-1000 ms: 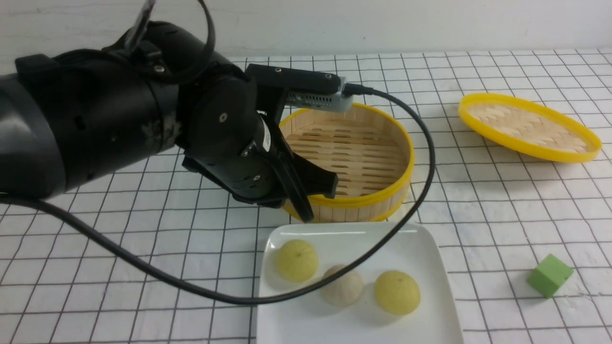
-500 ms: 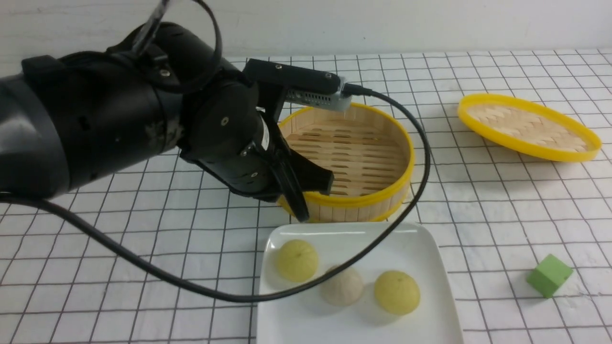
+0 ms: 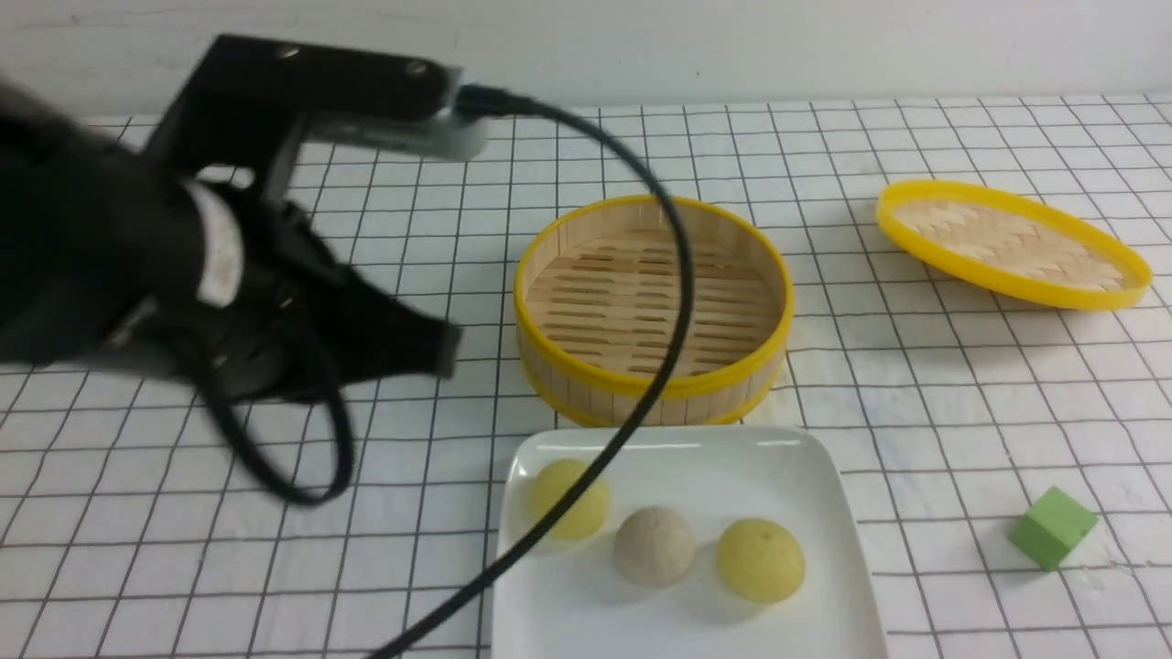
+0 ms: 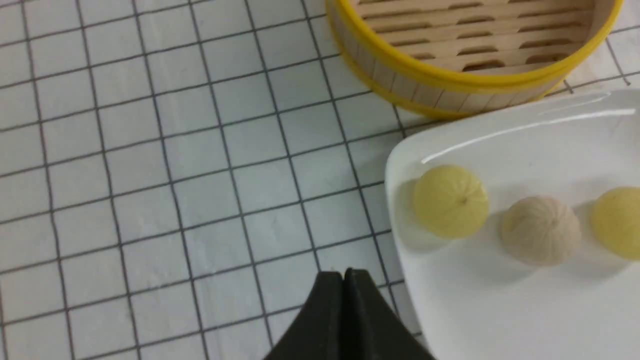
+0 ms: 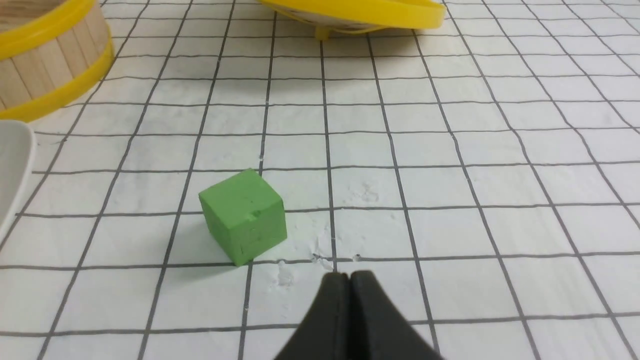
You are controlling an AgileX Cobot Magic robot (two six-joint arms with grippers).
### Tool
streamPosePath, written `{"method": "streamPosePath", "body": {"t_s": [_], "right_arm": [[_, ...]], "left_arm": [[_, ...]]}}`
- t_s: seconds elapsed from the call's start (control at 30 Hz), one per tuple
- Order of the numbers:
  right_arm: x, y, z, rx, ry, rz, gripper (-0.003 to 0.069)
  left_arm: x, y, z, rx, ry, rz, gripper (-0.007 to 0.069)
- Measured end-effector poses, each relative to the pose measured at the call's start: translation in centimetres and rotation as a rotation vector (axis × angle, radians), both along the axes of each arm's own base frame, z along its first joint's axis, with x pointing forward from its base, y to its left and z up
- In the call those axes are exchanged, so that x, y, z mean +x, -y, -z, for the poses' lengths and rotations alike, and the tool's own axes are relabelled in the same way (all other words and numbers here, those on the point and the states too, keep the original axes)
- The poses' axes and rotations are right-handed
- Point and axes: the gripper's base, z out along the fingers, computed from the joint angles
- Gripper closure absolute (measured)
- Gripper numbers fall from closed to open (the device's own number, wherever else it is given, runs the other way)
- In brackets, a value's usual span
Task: Put the steamed buns into the plate on the white-black tablecloth.
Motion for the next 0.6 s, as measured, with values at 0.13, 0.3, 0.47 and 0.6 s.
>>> {"method": "streamPosePath", "body": {"t_s": [0.13, 0.3, 0.47, 0.6], "right_arm": [[0.0, 0.0, 0.0, -0.001, 0.001, 0.0, 0.0657], [0.0, 0.0, 0.0, -0.001, 0.002, 0.0, 0.0654], [0.0, 0.0, 0.0, -0.001, 0.002, 0.0, 0.0651], [0.0, 0.0, 0.0, -0.001, 0.003, 0.0, 0.0647]], "left_arm": [[-3.8, -3.3, 1.3, -0.067, 0.042, -0.016, 0.0622], [-7.8, -6.5, 4.1, -0.206, 0.137, -0.006, 0.0622], [-9.6, -7.7, 6.4, -0.341, 0.207, -0.013, 0.062], [-10.4, -8.2, 7.7, -0.477, 0.287, -0.013, 0.0615]]}}
